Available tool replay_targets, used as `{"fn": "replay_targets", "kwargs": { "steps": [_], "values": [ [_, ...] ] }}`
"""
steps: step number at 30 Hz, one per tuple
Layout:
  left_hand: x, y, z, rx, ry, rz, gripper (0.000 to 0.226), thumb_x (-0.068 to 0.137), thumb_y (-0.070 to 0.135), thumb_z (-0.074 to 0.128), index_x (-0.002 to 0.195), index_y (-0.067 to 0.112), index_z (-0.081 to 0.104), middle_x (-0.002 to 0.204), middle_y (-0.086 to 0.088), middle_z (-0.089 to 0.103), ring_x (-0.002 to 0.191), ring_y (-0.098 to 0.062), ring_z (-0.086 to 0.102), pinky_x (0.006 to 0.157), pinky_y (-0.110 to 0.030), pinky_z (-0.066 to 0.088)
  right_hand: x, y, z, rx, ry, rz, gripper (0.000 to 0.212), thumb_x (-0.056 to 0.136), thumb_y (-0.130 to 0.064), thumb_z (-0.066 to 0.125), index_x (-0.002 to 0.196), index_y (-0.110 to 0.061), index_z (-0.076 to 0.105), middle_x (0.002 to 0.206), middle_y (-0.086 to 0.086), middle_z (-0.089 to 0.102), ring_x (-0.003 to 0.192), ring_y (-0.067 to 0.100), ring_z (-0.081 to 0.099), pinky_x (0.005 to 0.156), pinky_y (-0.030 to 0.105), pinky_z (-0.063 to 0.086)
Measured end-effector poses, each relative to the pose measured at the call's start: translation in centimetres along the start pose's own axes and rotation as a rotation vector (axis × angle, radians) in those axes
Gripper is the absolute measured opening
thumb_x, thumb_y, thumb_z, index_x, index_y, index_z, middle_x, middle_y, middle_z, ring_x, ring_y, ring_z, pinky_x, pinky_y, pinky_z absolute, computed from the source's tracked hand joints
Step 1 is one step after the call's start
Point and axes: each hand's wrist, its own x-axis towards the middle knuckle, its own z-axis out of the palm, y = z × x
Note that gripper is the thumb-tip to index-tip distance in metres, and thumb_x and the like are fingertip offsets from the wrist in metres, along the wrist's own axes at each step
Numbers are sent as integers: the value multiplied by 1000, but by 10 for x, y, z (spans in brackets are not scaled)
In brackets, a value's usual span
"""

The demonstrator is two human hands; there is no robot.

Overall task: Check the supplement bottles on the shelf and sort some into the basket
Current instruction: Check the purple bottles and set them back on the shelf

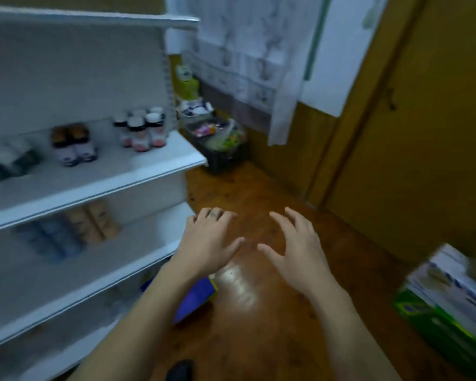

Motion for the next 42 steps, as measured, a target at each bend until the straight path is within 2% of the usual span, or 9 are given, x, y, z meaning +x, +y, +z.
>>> {"fn": "replay_targets", "kwargs": {
  "steps": [8, 12, 16, 22, 25, 29, 33, 37, 42],
  "values": [
    [-66, -175, -65, 27, 129, -357, 52, 93, 57, 45, 137, 31, 41, 137, 5, 46, 132, -19, 33, 103, -39, 28, 74, -177, 91, 16, -128, -360, 66, 88, -48, 63, 145, -32, 35, 155, -4, 22, 143, 13, 15, 115, 32, 21],
    [-90, -261, -89, 24, 171, -453, 52, 92, 56, 47, 137, 30, 41, 137, 5, 46, 131, -18, 33, 103, -38, 30, 107, -265, 146, 37, -197, -440, 67, 89, -47, 62, 147, -33, 32, 157, -4, 19, 144, 18, 16, 118, 37, 22],
    [-104, -326, -103, 15, 163, -497, 51, 93, 54, 47, 137, 30, 42, 136, 6, 47, 131, -19, 34, 104, -37, 29, 129, -323, 189, 51, -246, -439, 66, 89, -45, 63, 147, -34, 32, 157, -5, 20, 143, 17, 18, 116, 35, 23],
    [-93, -383, -114, 9, 174, -498, 51, 93, 55, 47, 138, 30, 42, 138, 7, 46, 133, -18, 34, 103, -38, 30, 173, -363, 221, 1, -275, -418, 63, 90, -45, 61, 146, -28, 35, 153, -1, 29, 140, 18, 28, 114, 35, 29],
    [-77, -399, -117, 0, 186, -497, 52, 93, 55, 46, 139, 30, 41, 139, 7, 46, 133, -18, 34, 104, -37, 30, 211, -372, 232, -10, -288, -399, 62, 90, -42, 62, 145, -24, 38, 148, 0, 36, 132, 22, 42, 108, 41, 38],
    [-56, -411, -116, -20, 177, -525, 52, 95, 54, 44, 141, 30, 39, 141, 6, 44, 134, -19, 33, 105, -37, 29, 270, -384, 242, -12, -233, -344, 57, 89, -35, 63, 141, -18, 44, 142, 9, 43, 127, 28, 46, 102, 39, 42],
    [-38, -420, -110, -24, 162, -576, 52, 95, 53, 43, 141, 30, 38, 142, 6, 43, 134, -18, 33, 104, -37, 29, 321, -389, 257, 38, -157, -352, 46, 88, -29, 66, 127, -8, 54, 125, 17, 56, 114, 36, 54, 88, 39, 48],
    [-17, -428, -104, -12, 129, -620, 53, 94, 53, 47, 141, 29, 39, 144, 5, 43, 136, -20, 31, 106, -37, 28, 368, -397, 266, 80, -180, -293, 37, 92, -31, 61, 119, -7, 52, 123, 15, 55, 112, 33, 55, 84, 36, 47],
    [7, -439, -101, 49, 137, -673, 56, 91, 54, 51, 141, 30, 41, 144, 4, 45, 134, -20, 35, 104, -38, 30, 416, -410, 279, 167, -120, -315, 40, 86, -30, 65, 113, -5, 51, 115, 15, 58, 105, 33, 57, 77, 35, 42]
  ]
}}
